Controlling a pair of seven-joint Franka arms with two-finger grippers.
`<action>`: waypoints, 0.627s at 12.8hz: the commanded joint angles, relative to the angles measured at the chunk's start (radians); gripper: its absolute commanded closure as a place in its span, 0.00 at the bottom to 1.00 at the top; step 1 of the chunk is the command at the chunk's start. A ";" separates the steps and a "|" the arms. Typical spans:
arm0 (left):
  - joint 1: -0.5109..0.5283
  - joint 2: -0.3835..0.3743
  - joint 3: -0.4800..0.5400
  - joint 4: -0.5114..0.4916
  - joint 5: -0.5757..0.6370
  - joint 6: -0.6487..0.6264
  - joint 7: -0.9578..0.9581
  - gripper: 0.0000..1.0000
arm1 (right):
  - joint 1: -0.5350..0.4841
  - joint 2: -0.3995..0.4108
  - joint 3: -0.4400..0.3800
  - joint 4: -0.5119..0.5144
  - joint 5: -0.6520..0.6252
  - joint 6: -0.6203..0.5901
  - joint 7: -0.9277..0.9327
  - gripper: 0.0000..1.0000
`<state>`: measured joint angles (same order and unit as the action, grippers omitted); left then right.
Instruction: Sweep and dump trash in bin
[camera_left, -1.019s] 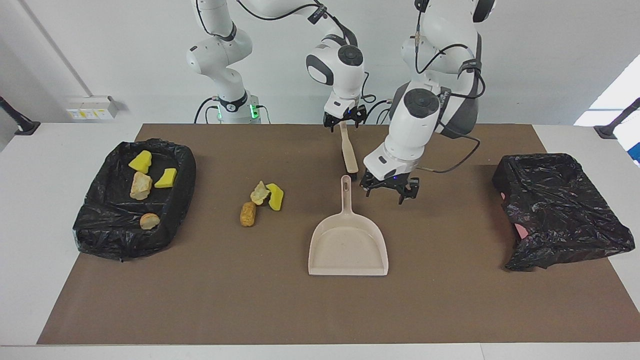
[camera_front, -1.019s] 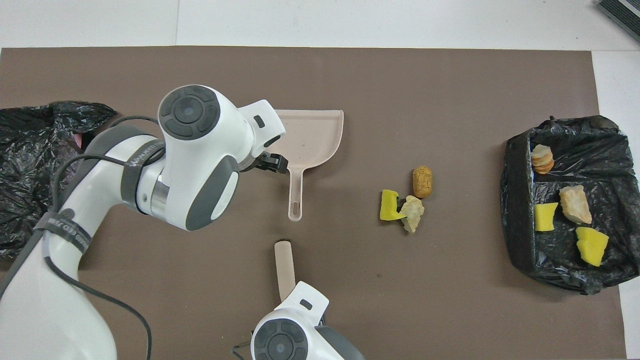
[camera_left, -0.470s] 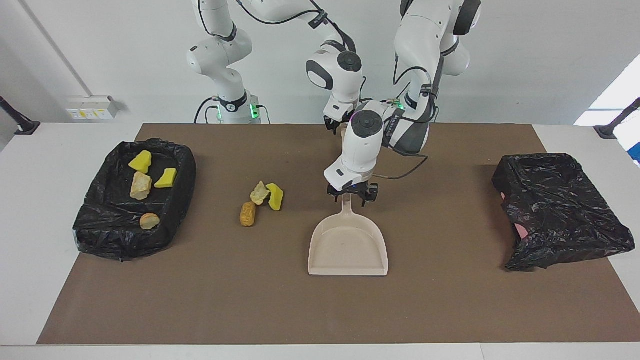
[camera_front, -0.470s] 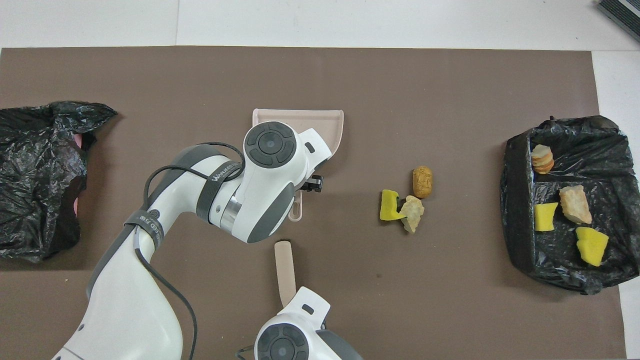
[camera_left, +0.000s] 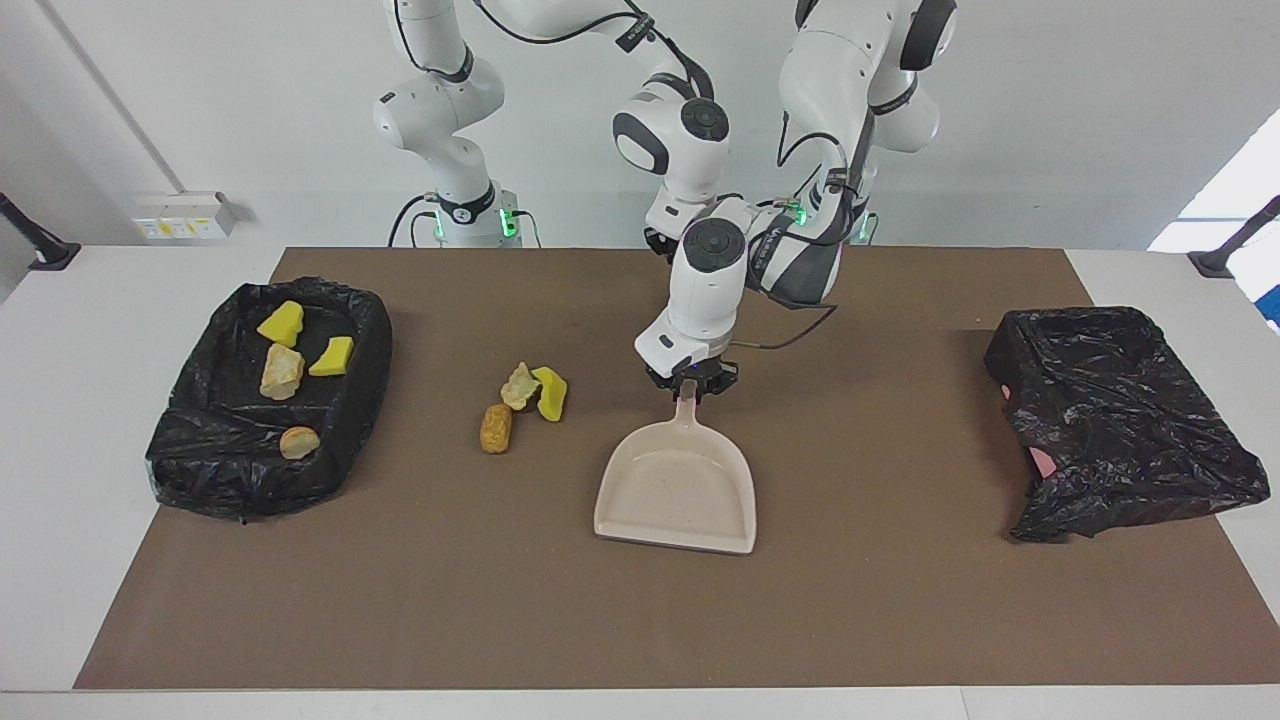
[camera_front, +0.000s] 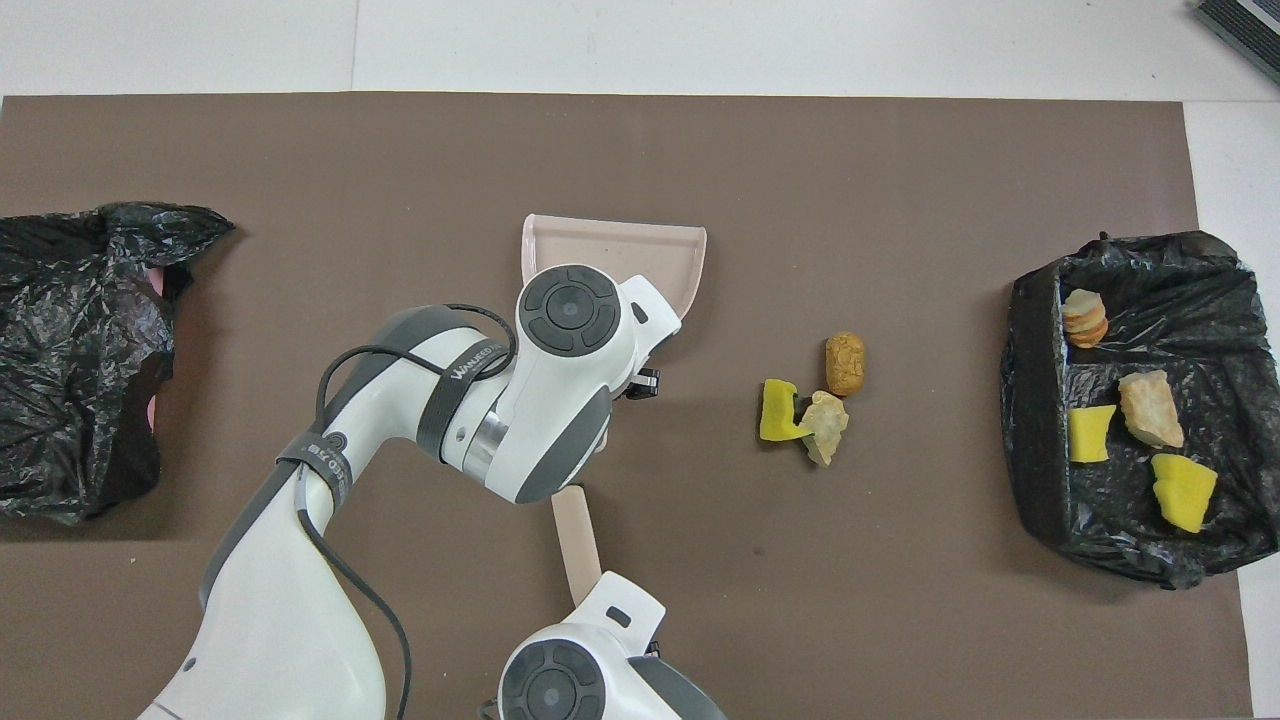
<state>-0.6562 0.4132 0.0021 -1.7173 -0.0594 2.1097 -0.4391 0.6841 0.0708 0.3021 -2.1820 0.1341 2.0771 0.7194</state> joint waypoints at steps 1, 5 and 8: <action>-0.008 -0.024 0.018 -0.018 -0.020 -0.011 0.003 1.00 | -0.059 -0.098 0.003 0.004 -0.019 -0.113 0.003 1.00; 0.027 -0.077 0.039 -0.002 0.004 -0.028 0.042 1.00 | -0.170 -0.224 0.003 -0.024 -0.019 -0.285 -0.084 1.00; 0.053 -0.111 0.061 0.025 0.035 -0.146 0.266 1.00 | -0.338 -0.328 0.003 -0.028 -0.028 -0.408 -0.220 1.00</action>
<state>-0.6126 0.3375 0.0493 -1.6998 -0.0500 2.0435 -0.2865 0.4444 -0.1744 0.2973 -2.1767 0.1181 1.7042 0.5808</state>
